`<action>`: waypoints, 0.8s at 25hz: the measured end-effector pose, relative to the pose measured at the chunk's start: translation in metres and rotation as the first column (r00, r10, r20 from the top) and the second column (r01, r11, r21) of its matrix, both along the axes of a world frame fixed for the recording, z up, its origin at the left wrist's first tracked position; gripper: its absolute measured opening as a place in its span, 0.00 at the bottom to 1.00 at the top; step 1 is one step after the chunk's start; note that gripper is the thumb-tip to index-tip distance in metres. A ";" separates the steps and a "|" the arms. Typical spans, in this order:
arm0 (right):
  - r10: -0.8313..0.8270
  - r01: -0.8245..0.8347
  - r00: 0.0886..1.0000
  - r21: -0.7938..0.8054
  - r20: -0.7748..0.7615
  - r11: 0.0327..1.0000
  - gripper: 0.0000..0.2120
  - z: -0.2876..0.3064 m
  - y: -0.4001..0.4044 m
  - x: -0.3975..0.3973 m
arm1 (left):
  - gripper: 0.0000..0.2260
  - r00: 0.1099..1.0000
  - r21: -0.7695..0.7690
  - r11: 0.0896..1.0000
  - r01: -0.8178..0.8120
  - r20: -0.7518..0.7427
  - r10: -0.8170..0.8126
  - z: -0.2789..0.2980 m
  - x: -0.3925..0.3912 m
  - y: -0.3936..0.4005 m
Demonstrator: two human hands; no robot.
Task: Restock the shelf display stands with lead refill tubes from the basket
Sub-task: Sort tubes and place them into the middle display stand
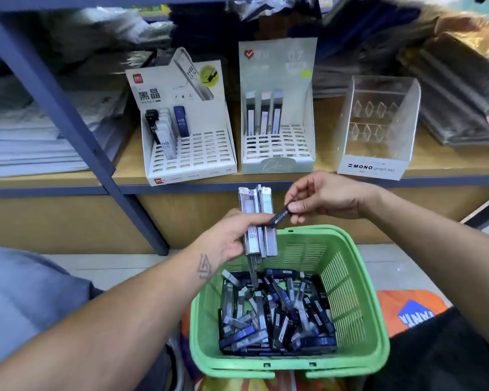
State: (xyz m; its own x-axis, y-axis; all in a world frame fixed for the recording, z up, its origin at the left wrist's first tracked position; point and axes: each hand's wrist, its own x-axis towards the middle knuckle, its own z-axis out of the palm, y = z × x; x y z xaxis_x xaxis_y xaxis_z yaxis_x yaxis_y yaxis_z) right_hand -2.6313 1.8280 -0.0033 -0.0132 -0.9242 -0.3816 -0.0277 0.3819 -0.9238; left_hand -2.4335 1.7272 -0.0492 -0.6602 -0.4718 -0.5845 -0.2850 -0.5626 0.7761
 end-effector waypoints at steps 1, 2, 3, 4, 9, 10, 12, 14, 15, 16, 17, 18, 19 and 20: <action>-0.041 0.040 0.999 -0.036 -0.032 0.999 0.10 0.016 -0.001 -0.005 | 0.35 0.999 -0.035 0.998 0.046 0.019 -0.045 0.013 -0.004 -0.004; -0.087 0.081 0.993 -0.079 -0.080 0.994 0.12 0.032 -0.002 -0.010 | 0.31 0.997 -0.060 0.995 0.078 0.018 -0.077 0.029 -0.008 -0.006; -0.132 0.115 0.982 -0.125 -0.136 0.985 0.12 0.046 -0.003 -0.014 | 0.24 0.994 -0.085 0.991 0.106 0.020 -0.105 0.045 -0.013 -0.010; -0.169 0.137 0.968 -0.172 -0.186 0.976 0.12 0.060 -0.003 -0.018 | 0.17 0.992 -0.105 0.987 0.124 0.020 -0.122 0.062 -0.019 -0.013; -0.258 0.178 0.934 -0.306 -0.246 0.935 0.09 0.096 -0.002 -0.041 | 0.10 0.992 -0.229 0.966 0.124 -0.008 -0.130 0.120 -0.052 -0.027; -0.271 0.184 0.930 -0.323 -0.249 0.928 0.08 0.100 -0.002 -0.046 | 0.09 0.991 -0.236 0.963 0.131 -0.006 -0.136 0.126 -0.059 -0.027; -0.313 0.217 0.920 -0.357 -0.236 0.909 0.07 0.102 -0.001 -0.055 | 0.12 0.991 -0.230 0.964 0.129 0.000 -0.133 0.134 -0.072 -0.031; -0.359 0.270 0.914 -0.374 -0.191 0.887 0.08 0.101 0.000 -0.061 | 0.17 0.993 -0.222 0.968 0.118 -0.001 -0.121 0.132 -0.084 -0.037; -0.381 0.297 0.909 -0.378 -0.171 0.877 0.09 0.100 0.000 -0.064 | 0.18 0.992 -0.216 0.969 0.122 0.003 -0.124 0.131 -0.088 -0.039; -0.401 0.319 0.903 -0.380 -0.157 0.868 0.09 0.098 0.000 -0.067 | 0.18 0.992 -0.204 0.971 0.126 0.010 -0.127 0.130 -0.093 -0.041; -0.414 0.334 0.897 -0.379 -0.153 0.863 0.08 0.098 0.000 -0.070 | 0.18 0.992 -0.196 0.973 0.126 0.018 -0.125 0.131 -0.097 -0.044; -0.425 0.345 0.892 -0.377 -0.153 0.860 0.08 0.098 0.000 -0.072 | 0.18 0.992 -0.184 0.974 0.129 0.023 -0.127 0.131 -0.100 -0.046; -0.432 0.355 0.890 -0.374 -0.144 0.857 0.07 0.098 0.001 -0.073 | 0.18 0.991 -0.174 0.975 0.135 0.031 -0.132 0.132 -0.101 -0.048; -0.438 0.368 0.890 -0.374 -0.123 0.852 0.08 0.097 0.001 -0.074 | 0.16 0.991 -0.166 0.977 0.136 0.036 -0.132 0.135 -0.102 -0.050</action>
State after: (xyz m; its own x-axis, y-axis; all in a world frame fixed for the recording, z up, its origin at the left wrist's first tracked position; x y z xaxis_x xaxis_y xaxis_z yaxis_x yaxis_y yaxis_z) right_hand -2.7053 1.8292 0.0940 -0.4541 -0.8909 -0.0039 -0.1323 0.0718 -0.9886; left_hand -2.5356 1.6769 0.0854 -0.7104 -0.4725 -0.5215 -0.3694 -0.3803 0.8479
